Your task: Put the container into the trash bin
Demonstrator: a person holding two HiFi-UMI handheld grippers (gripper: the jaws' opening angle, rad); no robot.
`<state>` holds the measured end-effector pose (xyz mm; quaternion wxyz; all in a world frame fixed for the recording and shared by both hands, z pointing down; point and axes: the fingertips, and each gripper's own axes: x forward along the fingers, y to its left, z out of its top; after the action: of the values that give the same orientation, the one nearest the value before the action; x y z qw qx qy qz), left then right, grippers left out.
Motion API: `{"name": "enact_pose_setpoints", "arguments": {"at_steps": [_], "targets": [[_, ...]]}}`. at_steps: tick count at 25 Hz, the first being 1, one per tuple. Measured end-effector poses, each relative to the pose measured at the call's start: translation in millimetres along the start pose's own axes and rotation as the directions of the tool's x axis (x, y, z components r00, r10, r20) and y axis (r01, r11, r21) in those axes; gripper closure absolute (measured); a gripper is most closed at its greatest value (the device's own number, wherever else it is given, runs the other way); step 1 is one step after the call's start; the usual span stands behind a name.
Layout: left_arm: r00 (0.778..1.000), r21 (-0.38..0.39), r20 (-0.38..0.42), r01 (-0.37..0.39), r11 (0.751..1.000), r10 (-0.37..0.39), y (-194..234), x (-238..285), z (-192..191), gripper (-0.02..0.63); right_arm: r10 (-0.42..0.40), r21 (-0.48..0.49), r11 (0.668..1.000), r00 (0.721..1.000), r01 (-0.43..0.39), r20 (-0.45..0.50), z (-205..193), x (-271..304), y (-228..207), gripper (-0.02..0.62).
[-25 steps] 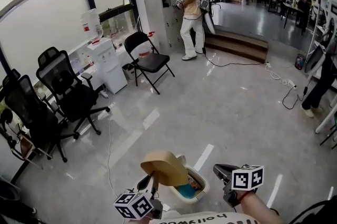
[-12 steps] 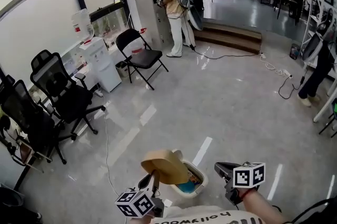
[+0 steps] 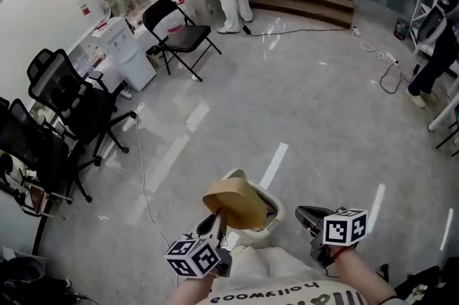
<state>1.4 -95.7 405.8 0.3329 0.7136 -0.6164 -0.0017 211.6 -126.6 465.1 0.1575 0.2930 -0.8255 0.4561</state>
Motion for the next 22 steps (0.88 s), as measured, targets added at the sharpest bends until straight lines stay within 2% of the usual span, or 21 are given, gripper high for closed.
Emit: {"name": "enact_pose_setpoints", "arguments": {"at_steps": [9,16,22], "targets": [[0.990,-0.033,-0.138,0.016,0.999,-0.020,19.7,48.2,-52.0,0.577,0.038,0.063,0.997,0.999,-0.038,0.002,-29.3,35.5,-16.5,0.592],[0.976,-0.036,-0.217,0.022,0.999,-0.029,47.6,73.2,-91.7,0.577,-0.003,0.116,0.993,1.000,0.005,-0.015,-61.7,72.5,-34.6,0.592],[0.958,-0.038,-0.286,0.009,0.999,-0.019,74.8,98.9,-139.2,0.577,-0.027,0.136,0.990,0.999,0.024,0.020,-81.4,101.7,-55.2,0.592]]}}
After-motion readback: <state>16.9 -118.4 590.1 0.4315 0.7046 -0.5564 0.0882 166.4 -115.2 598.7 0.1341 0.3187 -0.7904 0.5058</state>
